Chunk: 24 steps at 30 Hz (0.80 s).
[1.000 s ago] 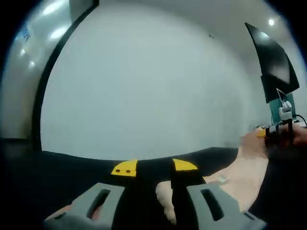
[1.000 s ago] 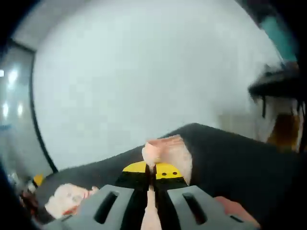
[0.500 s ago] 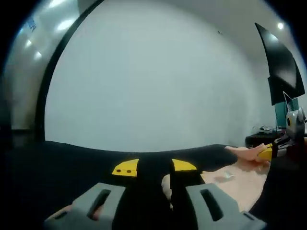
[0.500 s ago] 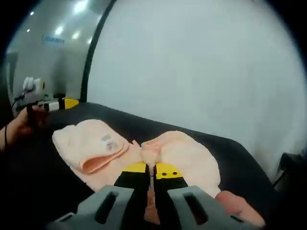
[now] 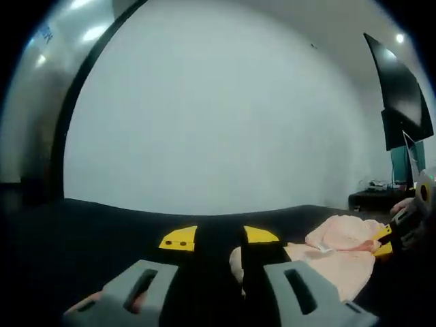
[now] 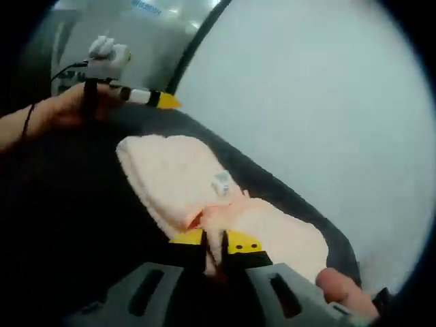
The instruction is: Fold the towel on the table until its edges align and the towel forms a compact rectangular stack.
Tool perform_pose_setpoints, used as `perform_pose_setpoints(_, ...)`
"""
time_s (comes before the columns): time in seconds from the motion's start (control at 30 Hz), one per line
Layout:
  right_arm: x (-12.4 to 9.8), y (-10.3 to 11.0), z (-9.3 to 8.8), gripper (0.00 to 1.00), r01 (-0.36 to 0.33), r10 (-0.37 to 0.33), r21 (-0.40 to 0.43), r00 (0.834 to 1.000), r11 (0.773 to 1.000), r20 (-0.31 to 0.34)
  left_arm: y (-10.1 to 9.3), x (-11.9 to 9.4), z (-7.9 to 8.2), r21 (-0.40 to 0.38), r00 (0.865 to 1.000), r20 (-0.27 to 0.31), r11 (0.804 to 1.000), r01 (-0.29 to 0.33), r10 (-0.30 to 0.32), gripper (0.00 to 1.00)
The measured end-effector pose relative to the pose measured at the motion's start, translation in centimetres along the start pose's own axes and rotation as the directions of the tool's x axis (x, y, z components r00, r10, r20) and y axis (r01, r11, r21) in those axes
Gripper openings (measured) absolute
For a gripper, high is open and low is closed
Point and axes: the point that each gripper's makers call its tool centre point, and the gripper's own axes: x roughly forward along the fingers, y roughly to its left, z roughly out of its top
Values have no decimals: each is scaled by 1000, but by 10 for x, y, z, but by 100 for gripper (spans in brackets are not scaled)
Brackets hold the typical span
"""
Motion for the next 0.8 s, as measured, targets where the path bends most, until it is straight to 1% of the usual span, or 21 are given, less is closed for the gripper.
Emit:
perform_pose_setpoints(0.03,-6,8,5,29,-81,80,42,996,996,27,0,0,0,0,1000,-1,1000,2,-2,25)
perform_pose_setpoints(0.07,-17,10,11,30,-145,142,59,989,988,47,-2,0,0,-1,1000,-1,1000,5,-5,25)
perform_pose_setpoints(0.1,-29,-1,24,27,-176,171,59,981,983,93,-3,0,0,-2,1000,-2,1000,6,-6,25)
perform_pose_setpoints(0.13,-35,-18,34,20,-152,138,96,981,984,136,-3,0,-1,-3,1000,-3,1000,7,-7,25)
perform_pose_setpoints(0.17,-39,-38,44,20,-125,103,122,980,985,168,-2,0,-1,-3,1000,-6,1000,7,-7,25)
perform_pose_setpoints(0.2,-45,-84,63,20,-59,42,70,973,996,226,-3,0,-2,-2,1000,-10,1000,9,-9,25)
perform_pose_setpoints(0.23,-42,-105,65,20,-20,10,39,974,999,224,-4,0,-2,-2,1000,-13,1000,10,-10,25)
perform_pose_setpoints(0.27,-33,-129,61,20,-9,6,11,980,1000,198,-5,0,-2,0,1000,-13,1000,13,-13,25)
perform_pose_setpoints(0.3,-17,-140,48,19,-57,53,25,990,998,132,-5,0,-2,2,1000,-14,1000,15,-15,25)
perform_pose_setpoints(0.33,-1,-149,35,19,-96,93,38,992,995,80,-6,0,-3,5,1000,-16,1000,17,-17,25)
perform_pose_setpoints(0.37,16,-157,24,19,-113,112,18,993,993,42,-6,0,-4,9,1000,-21,1000,19,-19,25)
perform_pose_setpoints(0.4,31,-159,15,19,-140,140,-27,990,990,10,-6,0,-4,13,1000,-25,1000,18,-18,25)
perform_pose_setpoints(0.43,47,-156,10,19,-172,172,-58,985,983,0,-6,0,-5,15,999,-28,1000,16,-16,25)
perform_pose_setpoints(0.47,58,-149,3,19,-228,227,-49,974,973,-13,-5,0,-5,13,999,-29,1000,16,-15,25)
perform_pose_setpoints(0.5,65,-134,-8,21,-301,299,-27,953,953,-46,-3,0,-5,5,1000,-28,1000,12,-12,25)
perform_pose_setpoints(0.53,74,-128,-15,23,-326,326,-1,944,945,-48,-3,0,-6,-1,1000,-29,1000,11,-11,25)
perform_pose_setpoints(0.57,84,-130,-25,23,-325,324,-6,942,946,-85,-2,0,-7,-6,999,-31,1000,6,-6,25)
perform_pose_setpoints(0.6,89,-130,-35,15,-327,324,-1,939,945,-118,2,1,-8,-13,999,-36,1000,5,-5,25)
perform_pose_setpoints(0.63,86,-121,-36,7,-338,335,-9,935,941,-113,3,1,-8,-19,999,-38,1000,4,-5,25)
perform_pose_setpoints(0.67,86,-119,-32,4,-350,347,-14,933,937,-92,4,1,-9,-24,999,-37,1000,3,-4,25)
perform_pose_setpoints(0.8,82,-124,-9,1,-329,329,26,944,944,9,0,2,-9,-26,999,-36,1000,12,-13,24)
